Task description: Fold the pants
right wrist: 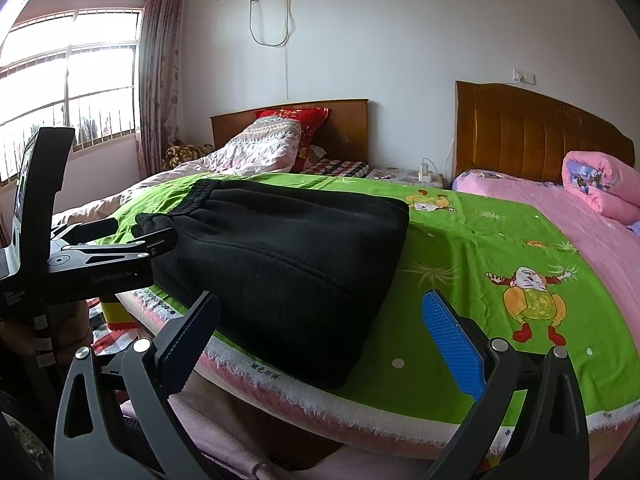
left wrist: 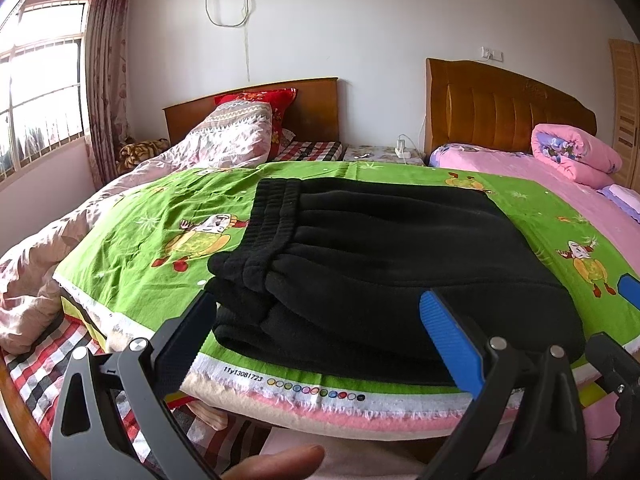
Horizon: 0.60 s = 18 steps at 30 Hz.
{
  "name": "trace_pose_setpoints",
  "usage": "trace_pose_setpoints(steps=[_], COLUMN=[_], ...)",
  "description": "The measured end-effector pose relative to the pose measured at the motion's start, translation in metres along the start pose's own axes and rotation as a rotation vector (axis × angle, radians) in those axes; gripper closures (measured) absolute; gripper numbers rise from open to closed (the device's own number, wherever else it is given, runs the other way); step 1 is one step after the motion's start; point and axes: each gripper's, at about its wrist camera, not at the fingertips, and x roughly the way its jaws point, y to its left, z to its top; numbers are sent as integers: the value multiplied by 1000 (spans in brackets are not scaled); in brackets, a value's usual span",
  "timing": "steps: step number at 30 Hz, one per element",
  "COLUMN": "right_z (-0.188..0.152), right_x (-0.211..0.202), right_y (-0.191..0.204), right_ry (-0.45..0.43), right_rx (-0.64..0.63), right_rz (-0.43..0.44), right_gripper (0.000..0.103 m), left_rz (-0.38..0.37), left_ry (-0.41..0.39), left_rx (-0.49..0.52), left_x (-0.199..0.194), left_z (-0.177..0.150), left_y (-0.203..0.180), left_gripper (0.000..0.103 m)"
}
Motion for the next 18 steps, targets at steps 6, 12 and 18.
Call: trace_pose_setpoints(steps=[6, 12, 18], right_z=[-1, -1, -1], right_x=[1, 0, 1], right_y=[0, 0, 0], right_ry=[4, 4, 4], right_rx=[3, 4, 4], right_rz=[3, 2, 3], right_gripper=[5, 5, 5], left_rz=[0, -1, 0], left_ry=[9, 11, 11], left_rx=[6, 7, 7], left_x=[1, 1, 1], left_z=[0, 1, 1], left_y=[-3, -2, -3], left_gripper=[1, 1, 1])
